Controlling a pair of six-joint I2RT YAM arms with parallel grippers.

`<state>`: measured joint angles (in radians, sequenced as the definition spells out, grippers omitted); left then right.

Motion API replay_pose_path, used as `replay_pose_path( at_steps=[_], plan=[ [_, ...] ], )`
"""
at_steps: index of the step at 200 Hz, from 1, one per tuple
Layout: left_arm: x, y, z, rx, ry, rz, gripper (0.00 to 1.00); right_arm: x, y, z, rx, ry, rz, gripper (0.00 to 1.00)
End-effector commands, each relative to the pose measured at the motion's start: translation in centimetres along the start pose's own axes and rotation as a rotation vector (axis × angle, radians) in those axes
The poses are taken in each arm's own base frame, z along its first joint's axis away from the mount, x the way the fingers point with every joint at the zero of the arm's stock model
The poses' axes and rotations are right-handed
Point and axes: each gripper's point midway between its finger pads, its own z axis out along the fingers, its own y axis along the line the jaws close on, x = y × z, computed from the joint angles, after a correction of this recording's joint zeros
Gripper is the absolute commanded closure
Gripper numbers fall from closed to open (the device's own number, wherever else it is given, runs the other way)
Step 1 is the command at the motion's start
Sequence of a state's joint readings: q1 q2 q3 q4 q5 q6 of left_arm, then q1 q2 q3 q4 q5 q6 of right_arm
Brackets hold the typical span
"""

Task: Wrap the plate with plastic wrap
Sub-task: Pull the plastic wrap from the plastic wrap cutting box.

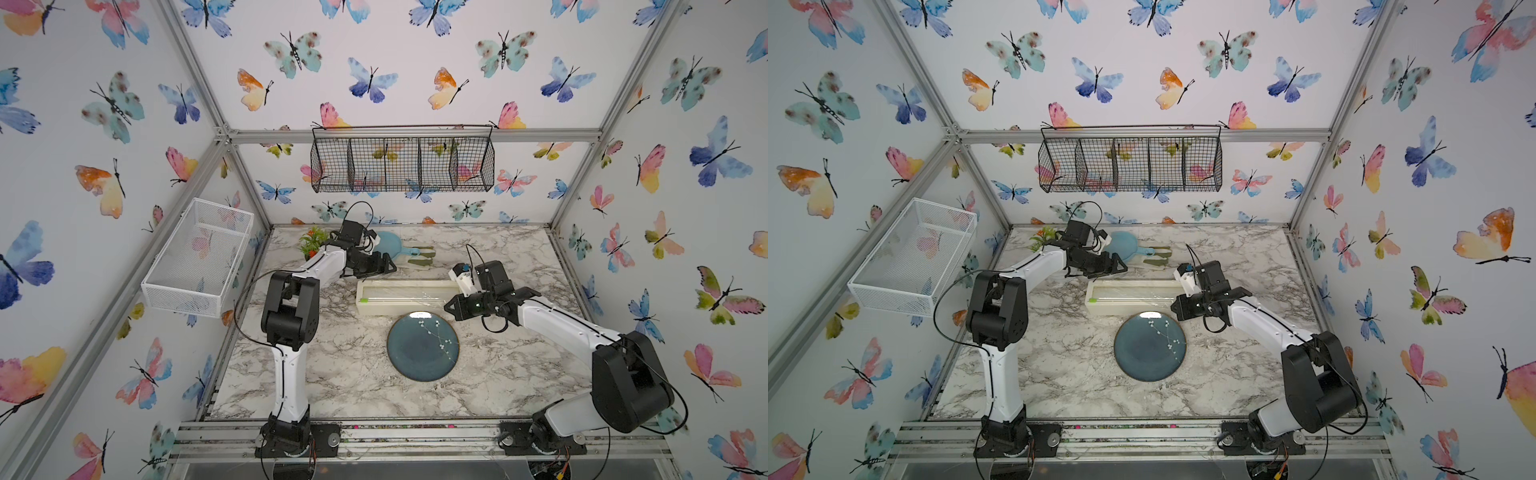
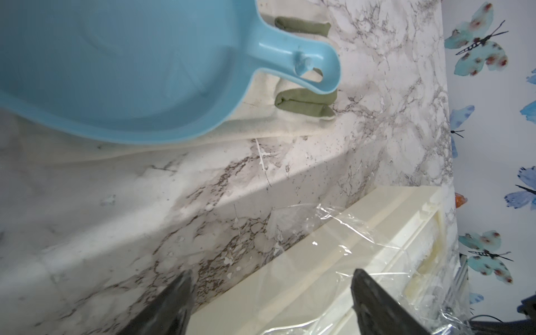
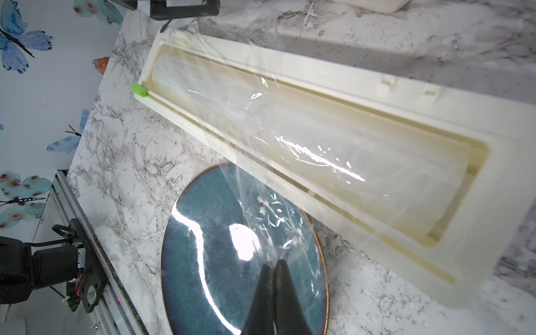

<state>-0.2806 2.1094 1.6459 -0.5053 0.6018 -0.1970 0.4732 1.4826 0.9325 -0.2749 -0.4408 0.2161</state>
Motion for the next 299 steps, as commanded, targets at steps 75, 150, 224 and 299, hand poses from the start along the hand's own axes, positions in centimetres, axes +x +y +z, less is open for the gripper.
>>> replay_pose_path(
  at_steps=[75, 150, 224, 299],
  plan=[
    [2.2, -1.8, 1.1, 0.184, 0.113, -0.033, 0.15, -2.2, 0.3, -0.4, 0.027, -0.044, -0.033, 0.98],
    [3.8, -1.0, 1.1, 0.080, 0.178, 0.003, 0.60, -4.7, 0.4, -0.1, 0.034, -0.078, -0.028, 0.98],
    [1.7, -0.8, 0.2, 0.012, 0.096, -0.002, 1.00, -5.5, -0.9, -0.1, 0.111, -0.090, -0.009, 0.98],
    [-4.3, -1.5, -6.2, -0.044, -0.194, -0.031, 1.00, -11.3, -1.7, -0.2, 0.204, -0.115, 0.013, 0.98]
  ],
)
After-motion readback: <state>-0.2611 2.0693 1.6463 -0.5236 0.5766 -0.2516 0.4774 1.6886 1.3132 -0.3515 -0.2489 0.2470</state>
